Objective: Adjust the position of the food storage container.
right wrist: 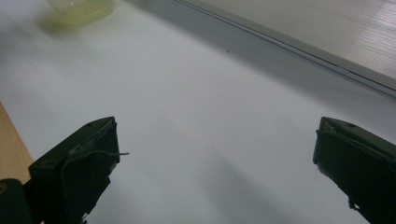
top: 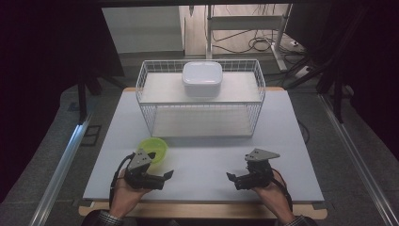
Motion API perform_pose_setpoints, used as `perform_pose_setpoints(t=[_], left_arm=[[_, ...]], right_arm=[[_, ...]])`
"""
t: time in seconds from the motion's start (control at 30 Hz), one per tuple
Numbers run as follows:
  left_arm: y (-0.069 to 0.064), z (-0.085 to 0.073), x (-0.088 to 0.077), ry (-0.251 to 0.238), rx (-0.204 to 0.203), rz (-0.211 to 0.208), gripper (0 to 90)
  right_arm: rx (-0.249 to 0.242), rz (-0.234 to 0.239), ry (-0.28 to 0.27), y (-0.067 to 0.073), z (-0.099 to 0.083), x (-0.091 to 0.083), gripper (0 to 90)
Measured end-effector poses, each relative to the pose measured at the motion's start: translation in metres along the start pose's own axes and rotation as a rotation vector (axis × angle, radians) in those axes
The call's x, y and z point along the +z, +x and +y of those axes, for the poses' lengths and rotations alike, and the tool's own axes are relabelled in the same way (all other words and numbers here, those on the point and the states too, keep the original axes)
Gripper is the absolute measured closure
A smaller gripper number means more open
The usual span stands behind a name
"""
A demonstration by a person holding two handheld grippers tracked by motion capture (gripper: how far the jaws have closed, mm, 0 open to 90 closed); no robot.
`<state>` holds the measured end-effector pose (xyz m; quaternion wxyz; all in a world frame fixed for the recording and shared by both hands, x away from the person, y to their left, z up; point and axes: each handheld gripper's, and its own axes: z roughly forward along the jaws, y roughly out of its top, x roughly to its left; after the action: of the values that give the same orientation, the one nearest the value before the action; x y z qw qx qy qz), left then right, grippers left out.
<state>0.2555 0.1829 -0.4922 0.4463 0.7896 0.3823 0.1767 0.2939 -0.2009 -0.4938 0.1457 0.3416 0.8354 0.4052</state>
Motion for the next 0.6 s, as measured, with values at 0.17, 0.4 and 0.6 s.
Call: perform_pose_setpoints(t=[0.17, 0.4, 0.6], left_arm=[[0.012, 0.002, -0.008, -0.011, -0.003, 0.034, 32.2], [0.043, -0.001, -0.025, -0.058, -0.078, 0.103, 72.3], [0.072, -0.009, -0.033, -0.052, -0.149, 0.183, 87.7]], right_arm=[[0.002, -0.003, 0.002, -0.001, -0.001, 0.001, 0.8], [0.007, -0.002, 0.011, -0.003, -0.003, 0.004, 1.6], [0.002, -0.001, 0.021, -0.003, -0.004, 0.006, 2.2]])
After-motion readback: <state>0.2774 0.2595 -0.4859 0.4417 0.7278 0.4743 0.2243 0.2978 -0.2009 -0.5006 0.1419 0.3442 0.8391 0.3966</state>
